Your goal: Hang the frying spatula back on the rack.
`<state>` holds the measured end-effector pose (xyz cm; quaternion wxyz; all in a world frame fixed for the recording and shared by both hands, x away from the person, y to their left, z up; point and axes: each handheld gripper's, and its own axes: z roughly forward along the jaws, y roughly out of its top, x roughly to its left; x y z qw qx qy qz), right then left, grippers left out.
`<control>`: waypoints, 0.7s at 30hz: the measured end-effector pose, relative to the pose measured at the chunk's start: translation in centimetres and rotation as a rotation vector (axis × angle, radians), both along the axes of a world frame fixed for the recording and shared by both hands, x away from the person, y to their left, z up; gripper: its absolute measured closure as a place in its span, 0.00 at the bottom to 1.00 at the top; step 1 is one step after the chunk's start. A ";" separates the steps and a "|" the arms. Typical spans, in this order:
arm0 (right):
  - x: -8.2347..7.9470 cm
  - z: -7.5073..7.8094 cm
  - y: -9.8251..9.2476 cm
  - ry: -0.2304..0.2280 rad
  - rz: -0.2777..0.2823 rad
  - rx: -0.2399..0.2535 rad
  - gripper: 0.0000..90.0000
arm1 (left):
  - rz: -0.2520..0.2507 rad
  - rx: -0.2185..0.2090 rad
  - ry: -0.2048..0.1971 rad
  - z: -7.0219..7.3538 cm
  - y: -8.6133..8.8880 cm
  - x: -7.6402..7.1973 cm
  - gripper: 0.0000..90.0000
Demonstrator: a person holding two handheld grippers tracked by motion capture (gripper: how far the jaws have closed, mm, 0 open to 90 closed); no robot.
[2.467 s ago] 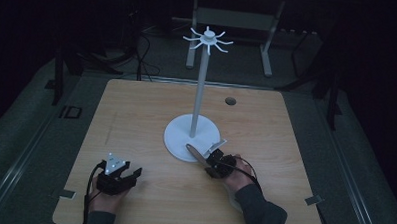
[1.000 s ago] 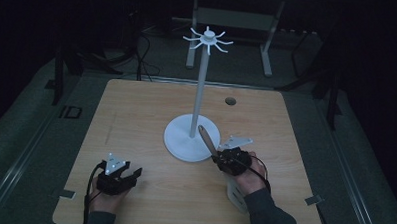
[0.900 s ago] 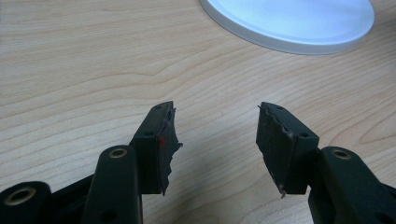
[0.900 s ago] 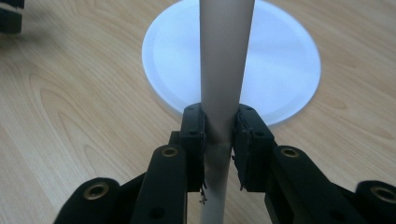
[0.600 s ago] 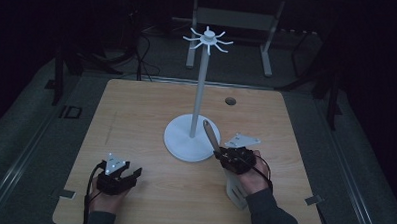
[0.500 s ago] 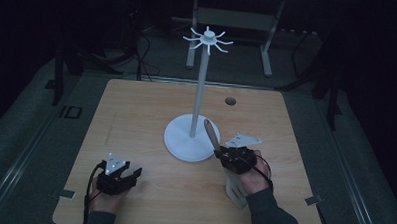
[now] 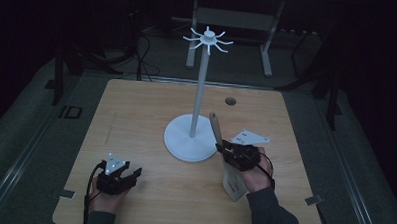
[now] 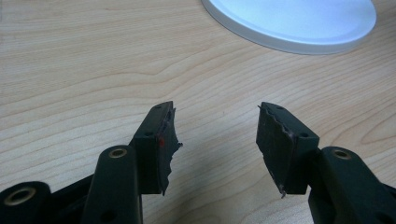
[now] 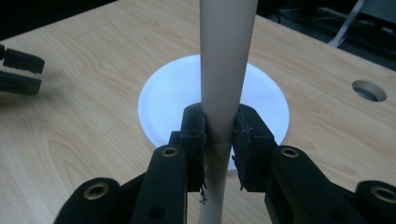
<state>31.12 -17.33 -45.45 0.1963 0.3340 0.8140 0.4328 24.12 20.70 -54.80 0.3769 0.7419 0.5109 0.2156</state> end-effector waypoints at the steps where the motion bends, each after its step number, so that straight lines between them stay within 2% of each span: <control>1: 0.0 0.1 0.0 -0.004 -0.002 0.004 0.83 | 0.000 0.001 -0.001 0.0 0.0 0.0 0.52; 13: -0.2 0.9 -0.3 -0.058 -0.009 0.053 0.83 | 0.003 0.000 -0.001 0.0 0.0 0.0 0.52; 21: -0.2 1.3 -0.3 -0.078 -0.008 0.071 0.83 | 0.007 -0.002 -0.004 0.0 0.0 0.0 0.52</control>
